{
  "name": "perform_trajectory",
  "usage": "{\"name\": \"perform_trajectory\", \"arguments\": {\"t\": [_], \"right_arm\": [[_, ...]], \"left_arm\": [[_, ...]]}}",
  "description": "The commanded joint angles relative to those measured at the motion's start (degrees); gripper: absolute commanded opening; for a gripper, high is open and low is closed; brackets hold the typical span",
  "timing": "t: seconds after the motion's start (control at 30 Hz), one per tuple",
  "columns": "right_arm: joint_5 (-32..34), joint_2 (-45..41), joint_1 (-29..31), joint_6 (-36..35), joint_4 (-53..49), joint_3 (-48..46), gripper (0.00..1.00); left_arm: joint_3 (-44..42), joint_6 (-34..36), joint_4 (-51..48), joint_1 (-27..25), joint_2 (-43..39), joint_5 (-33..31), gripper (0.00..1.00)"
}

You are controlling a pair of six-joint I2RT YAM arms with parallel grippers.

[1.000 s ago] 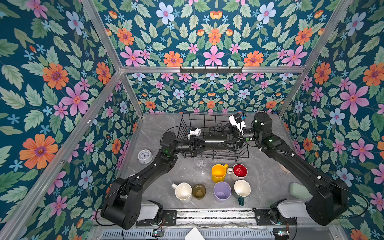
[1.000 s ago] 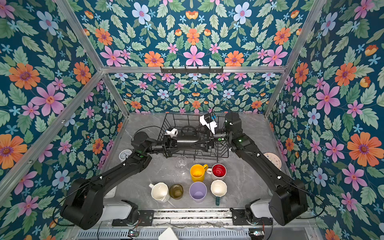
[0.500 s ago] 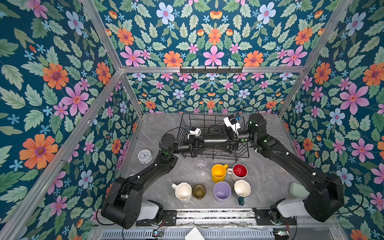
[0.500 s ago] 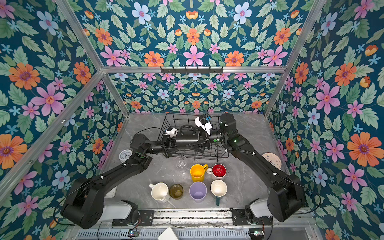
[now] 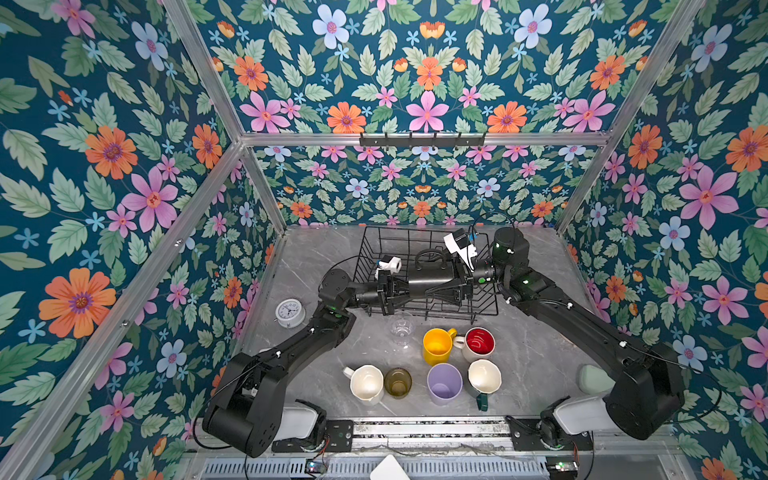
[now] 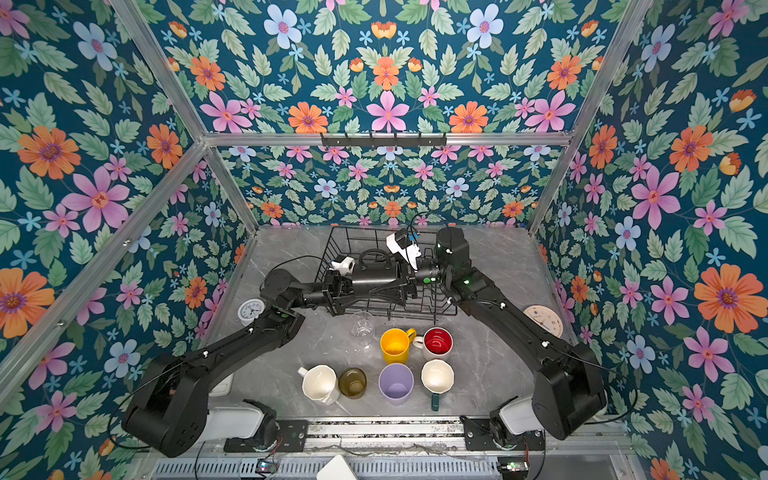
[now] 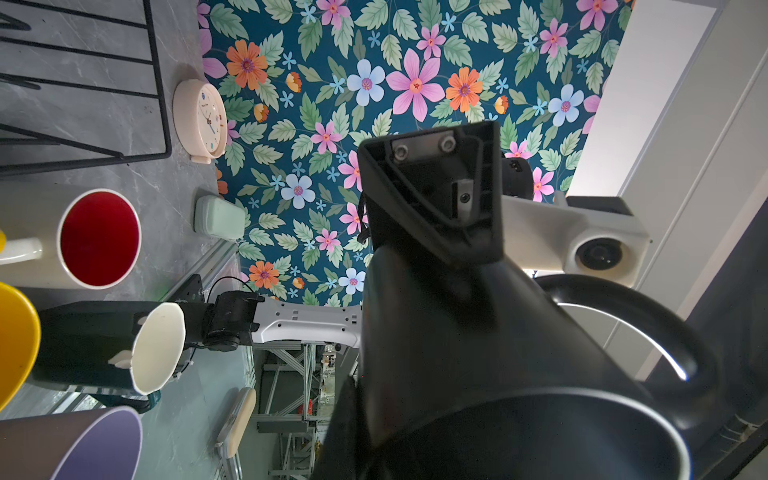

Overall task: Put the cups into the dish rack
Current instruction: 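Grasp the black mug's body with the right gripper above the rack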

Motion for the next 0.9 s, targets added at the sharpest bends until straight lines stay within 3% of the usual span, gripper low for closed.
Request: {"name": "perform_trajectory", "arguments": {"t": [0.0, 0.4, 0.47, 0.5, 0.7, 0.87], "right_arm": [[1.1, 0.4, 0.2, 1.0, 2.0, 0.8, 0.88], [0.2, 0.8, 0.6, -1.3, -2.4, 2.5, 0.39], [0.2, 0.8, 0.7, -2.0, -3.5, 2.6, 0.22], [0.3, 0.7, 0.8, -2.3, -3.9, 2.6, 0.02], [0.9, -0.3, 0.7, -1.8, -4.4, 2.5, 0.00], [3.6, -1.7, 0.8, 0.7, -3.5, 2.9, 0.00]], "left_arm": [[0.1, 0.0, 7.0, -0.2, -0.2, 1.4, 0.00], [-0.1, -3.4, 11.7, -0.2, 0.7, 1.2, 0.00], [-0.2, -3.7, 12.1, -0.2, 0.8, 1.3, 0.00], [-0.2, -3.8, 12.2, -0.2, 0.9, 1.3, 0.00], [-0.3, -4.3, 13.1, -0.2, 1.4, 1.4, 0.01], [-0.6, -4.6, 14.0, -0.1, 1.5, 1.5, 0.19]]}}
